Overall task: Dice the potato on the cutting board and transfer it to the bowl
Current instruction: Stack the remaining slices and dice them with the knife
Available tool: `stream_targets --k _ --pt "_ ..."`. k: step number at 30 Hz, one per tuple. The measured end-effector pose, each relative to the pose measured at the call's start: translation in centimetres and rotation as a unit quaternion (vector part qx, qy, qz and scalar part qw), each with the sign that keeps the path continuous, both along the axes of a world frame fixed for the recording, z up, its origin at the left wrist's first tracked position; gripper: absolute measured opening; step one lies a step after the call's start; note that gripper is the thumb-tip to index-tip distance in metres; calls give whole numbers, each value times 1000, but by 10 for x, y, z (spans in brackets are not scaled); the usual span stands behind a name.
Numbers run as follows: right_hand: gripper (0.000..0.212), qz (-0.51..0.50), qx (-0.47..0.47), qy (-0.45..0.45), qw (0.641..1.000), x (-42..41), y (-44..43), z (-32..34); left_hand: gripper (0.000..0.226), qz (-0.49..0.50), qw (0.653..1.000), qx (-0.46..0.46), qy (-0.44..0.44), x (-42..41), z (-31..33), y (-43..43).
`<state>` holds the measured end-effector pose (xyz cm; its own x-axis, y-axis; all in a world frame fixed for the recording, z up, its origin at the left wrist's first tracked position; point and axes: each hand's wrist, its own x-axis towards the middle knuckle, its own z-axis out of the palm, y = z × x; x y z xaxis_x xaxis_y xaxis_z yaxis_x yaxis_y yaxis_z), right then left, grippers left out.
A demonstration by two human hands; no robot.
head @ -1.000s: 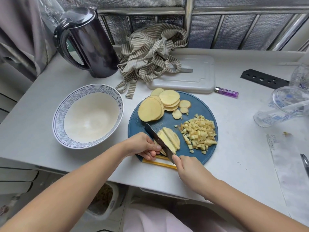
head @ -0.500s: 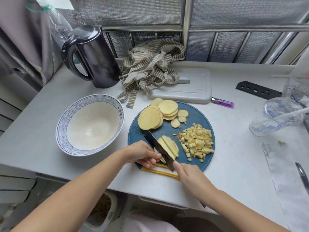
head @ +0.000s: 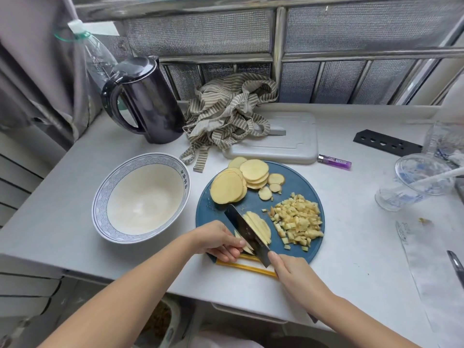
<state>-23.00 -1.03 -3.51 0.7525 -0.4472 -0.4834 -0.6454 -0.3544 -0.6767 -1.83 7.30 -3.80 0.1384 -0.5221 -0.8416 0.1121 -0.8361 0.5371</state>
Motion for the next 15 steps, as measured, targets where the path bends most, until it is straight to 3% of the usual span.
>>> stream_targets --k 15 --pt "47 4 -5 -15 1000 6 -4 7 18 4 1000 9 -9 6 -1 6"
